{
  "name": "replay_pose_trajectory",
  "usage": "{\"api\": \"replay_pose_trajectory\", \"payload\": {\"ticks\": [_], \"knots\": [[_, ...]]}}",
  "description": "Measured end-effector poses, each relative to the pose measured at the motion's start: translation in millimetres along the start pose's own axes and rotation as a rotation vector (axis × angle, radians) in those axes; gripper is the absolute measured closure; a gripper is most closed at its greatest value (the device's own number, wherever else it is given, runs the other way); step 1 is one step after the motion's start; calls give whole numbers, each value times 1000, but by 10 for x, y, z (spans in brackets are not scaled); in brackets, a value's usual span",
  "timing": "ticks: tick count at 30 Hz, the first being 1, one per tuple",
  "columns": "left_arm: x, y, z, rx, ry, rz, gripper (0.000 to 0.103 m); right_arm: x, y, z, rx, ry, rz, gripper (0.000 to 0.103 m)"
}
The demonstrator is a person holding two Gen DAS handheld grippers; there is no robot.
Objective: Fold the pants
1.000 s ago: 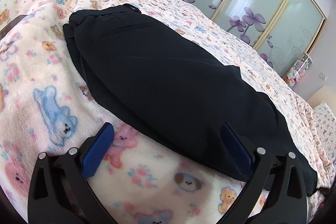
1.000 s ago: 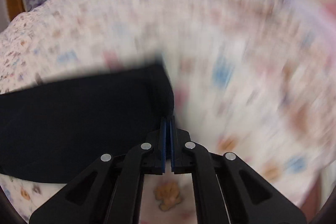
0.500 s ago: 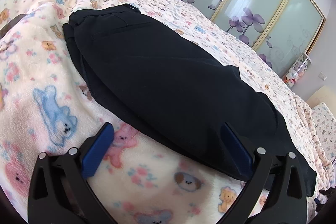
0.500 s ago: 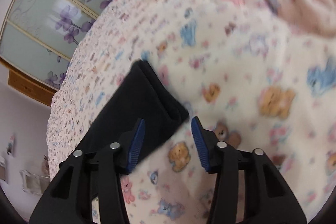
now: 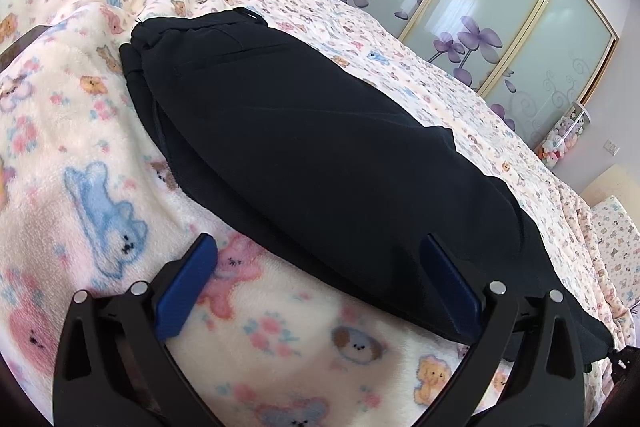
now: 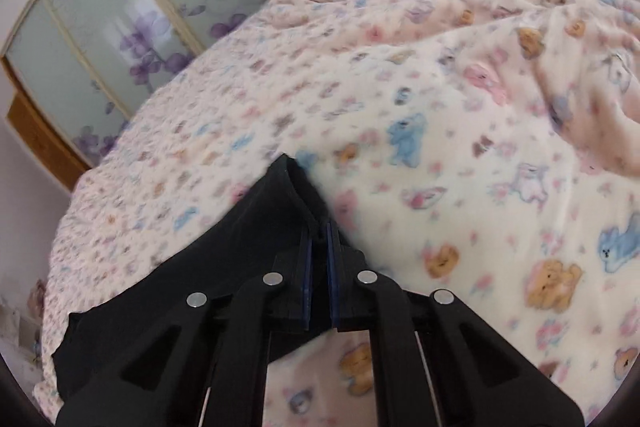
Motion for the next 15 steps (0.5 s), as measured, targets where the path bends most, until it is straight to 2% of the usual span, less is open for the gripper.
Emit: {"api": "replay_pose_trajectory", "payload": {"ticks": [3,5,6,7,8,10,12,13,15], "knots": [[-1,1,-3,0,0,0,2,-299,-130,-363,-60,142,2,95],[0,1,-3,-1,0,0,2,-347,-147,-334,-44,121,-19,90],[-2,-1,-2,-1,0,0,2,-356,-167,-287,-32,120,-34,81],[-1,-2,-3,-2,0,1,2,-364,-192,-264,-42,132,-45,62],[0,-1,-5,-3,0,2,2,-359,-251,-208,-61,137,-69,57],[0,-1,-3,-3,0,2,2,-280,-327,-8,-103,66,-105,57],[2,-2,-2,-3,-2,2,2,-128,-218,285,-156,-67,-48,57],[3,0,0,-6,-3,3,2,-86,-67,364,-142,-110,4,57],[12,0,14,-17,-10,9,2,-17,440,381,-18,-131,139,57]]}}
Point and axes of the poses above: each gripper's, at about its wrist camera, not at the fingertips, and z roughly against the way its jaws point, y to its left, x to its top, the point moved 7 cm from there along -z, roughly the way its jaws point, and after that the axes turned 11 degrees about z, right-handed, at the moved point
